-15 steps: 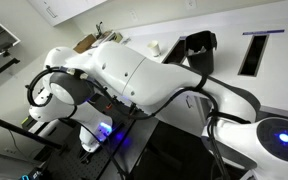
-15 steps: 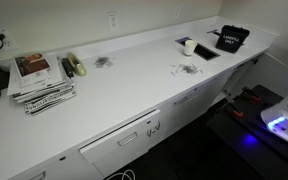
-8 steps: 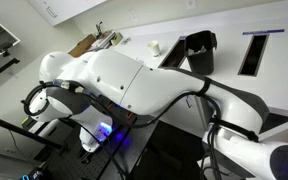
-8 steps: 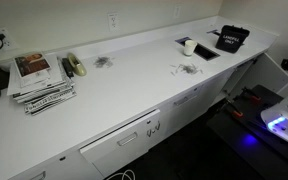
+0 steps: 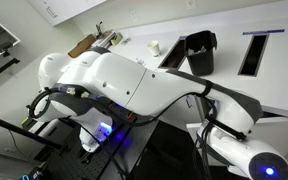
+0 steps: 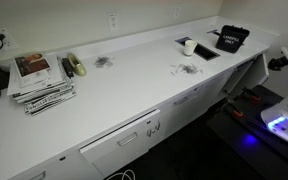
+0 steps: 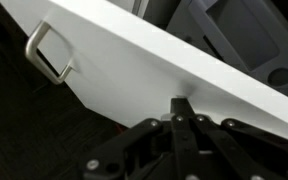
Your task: Close the right cabinet door
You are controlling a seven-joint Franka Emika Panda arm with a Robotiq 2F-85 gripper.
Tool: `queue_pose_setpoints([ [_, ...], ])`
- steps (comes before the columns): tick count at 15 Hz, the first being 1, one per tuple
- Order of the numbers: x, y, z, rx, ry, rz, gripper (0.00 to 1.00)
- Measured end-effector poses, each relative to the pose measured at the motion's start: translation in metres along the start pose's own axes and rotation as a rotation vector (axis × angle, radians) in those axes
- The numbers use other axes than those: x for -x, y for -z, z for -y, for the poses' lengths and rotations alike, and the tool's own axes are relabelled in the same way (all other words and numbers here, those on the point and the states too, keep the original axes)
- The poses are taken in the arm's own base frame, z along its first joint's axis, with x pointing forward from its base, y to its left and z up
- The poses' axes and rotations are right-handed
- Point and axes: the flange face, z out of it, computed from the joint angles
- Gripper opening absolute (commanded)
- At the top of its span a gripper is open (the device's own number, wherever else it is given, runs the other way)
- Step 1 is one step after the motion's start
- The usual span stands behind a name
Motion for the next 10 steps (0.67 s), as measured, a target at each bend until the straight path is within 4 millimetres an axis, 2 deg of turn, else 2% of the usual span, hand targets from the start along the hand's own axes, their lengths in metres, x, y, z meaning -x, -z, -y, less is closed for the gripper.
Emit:
queue_pose_setpoints([
  [4,0.022,-0.028,-0.005,-0.088,0.029,0.091,0.0],
  [10,0.051,-0.039,-0.026,-0.203,0.105,0.105,0.0],
])
